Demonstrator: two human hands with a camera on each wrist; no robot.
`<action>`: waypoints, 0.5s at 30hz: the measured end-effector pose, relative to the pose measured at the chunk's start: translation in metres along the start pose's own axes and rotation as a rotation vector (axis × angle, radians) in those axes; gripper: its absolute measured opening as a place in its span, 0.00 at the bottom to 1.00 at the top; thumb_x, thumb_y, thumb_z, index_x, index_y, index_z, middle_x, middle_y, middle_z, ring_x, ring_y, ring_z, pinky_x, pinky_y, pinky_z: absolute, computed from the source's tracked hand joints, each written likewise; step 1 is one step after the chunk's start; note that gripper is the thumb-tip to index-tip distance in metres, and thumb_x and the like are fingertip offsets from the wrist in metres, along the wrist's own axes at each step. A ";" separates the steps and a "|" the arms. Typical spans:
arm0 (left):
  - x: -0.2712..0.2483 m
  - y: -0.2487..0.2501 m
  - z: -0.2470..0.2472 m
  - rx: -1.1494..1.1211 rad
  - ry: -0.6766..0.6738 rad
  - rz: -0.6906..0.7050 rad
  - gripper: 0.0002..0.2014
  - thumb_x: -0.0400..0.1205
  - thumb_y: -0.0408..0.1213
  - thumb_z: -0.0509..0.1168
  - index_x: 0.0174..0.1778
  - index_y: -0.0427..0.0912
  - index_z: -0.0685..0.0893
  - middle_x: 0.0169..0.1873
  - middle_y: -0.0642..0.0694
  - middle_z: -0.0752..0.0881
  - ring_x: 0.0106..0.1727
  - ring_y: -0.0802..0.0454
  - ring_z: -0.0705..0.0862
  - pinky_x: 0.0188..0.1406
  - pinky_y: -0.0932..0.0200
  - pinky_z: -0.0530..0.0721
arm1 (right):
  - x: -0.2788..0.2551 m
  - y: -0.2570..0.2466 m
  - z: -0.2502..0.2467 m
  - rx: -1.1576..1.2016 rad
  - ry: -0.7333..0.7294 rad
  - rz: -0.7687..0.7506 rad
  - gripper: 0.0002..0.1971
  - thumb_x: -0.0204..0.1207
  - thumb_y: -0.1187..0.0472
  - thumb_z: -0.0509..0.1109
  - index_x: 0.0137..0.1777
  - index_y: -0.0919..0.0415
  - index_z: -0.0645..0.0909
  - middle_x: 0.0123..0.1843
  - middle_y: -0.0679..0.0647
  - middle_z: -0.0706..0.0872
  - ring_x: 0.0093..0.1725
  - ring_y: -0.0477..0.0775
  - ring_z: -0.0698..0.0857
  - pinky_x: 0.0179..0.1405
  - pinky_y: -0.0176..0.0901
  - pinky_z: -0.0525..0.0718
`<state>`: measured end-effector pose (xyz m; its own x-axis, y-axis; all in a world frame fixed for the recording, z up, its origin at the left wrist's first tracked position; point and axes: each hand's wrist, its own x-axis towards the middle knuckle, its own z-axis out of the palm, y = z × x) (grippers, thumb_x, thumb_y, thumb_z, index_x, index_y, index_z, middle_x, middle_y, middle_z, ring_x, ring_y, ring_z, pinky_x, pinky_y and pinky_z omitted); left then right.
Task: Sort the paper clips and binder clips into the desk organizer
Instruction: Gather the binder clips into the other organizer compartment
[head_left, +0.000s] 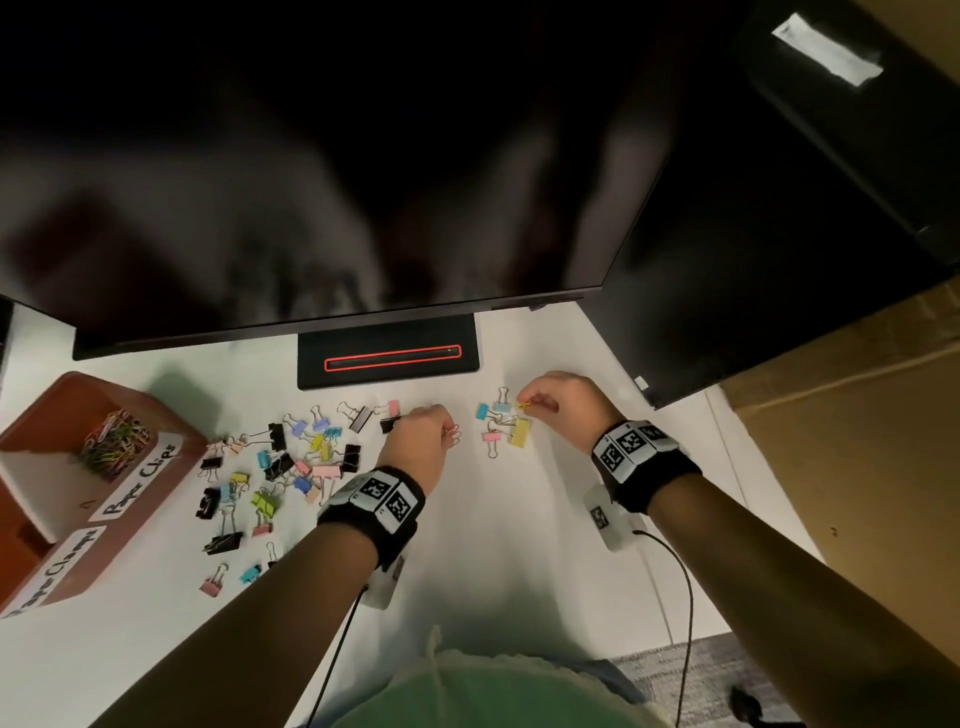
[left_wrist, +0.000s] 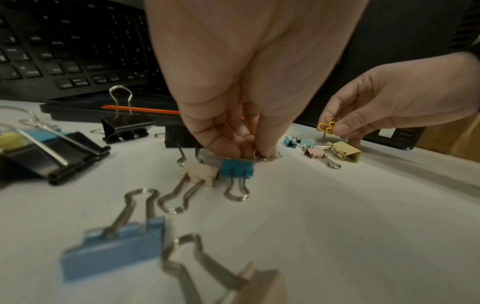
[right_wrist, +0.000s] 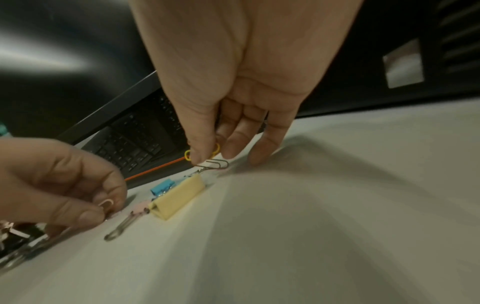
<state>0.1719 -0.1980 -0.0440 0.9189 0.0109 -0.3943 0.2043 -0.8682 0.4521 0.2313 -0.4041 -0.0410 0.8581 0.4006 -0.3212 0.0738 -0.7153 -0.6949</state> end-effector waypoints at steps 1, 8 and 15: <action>0.000 0.000 0.001 0.010 -0.009 0.005 0.08 0.81 0.32 0.62 0.54 0.36 0.81 0.51 0.38 0.83 0.52 0.43 0.83 0.53 0.54 0.80 | 0.003 -0.002 0.001 -0.030 -0.021 -0.021 0.09 0.74 0.66 0.70 0.53 0.63 0.85 0.50 0.60 0.87 0.43 0.49 0.80 0.48 0.38 0.79; 0.001 -0.004 0.006 0.079 -0.041 0.037 0.09 0.82 0.29 0.59 0.56 0.34 0.80 0.55 0.38 0.78 0.53 0.42 0.81 0.55 0.57 0.77 | 0.012 -0.014 0.000 -0.221 -0.193 -0.034 0.10 0.74 0.61 0.71 0.54 0.60 0.86 0.49 0.59 0.83 0.49 0.57 0.82 0.55 0.45 0.81; -0.011 -0.014 0.006 -0.085 0.052 0.080 0.07 0.80 0.33 0.65 0.49 0.35 0.85 0.47 0.42 0.80 0.47 0.46 0.81 0.49 0.64 0.74 | 0.004 -0.013 0.013 -0.224 -0.127 -0.042 0.08 0.73 0.64 0.71 0.50 0.66 0.86 0.55 0.60 0.82 0.54 0.58 0.81 0.58 0.43 0.79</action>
<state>0.1568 -0.1890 -0.0513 0.9492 -0.0297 -0.3133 0.1552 -0.8219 0.5480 0.2275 -0.3860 -0.0414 0.7822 0.4914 -0.3830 0.2310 -0.7997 -0.5541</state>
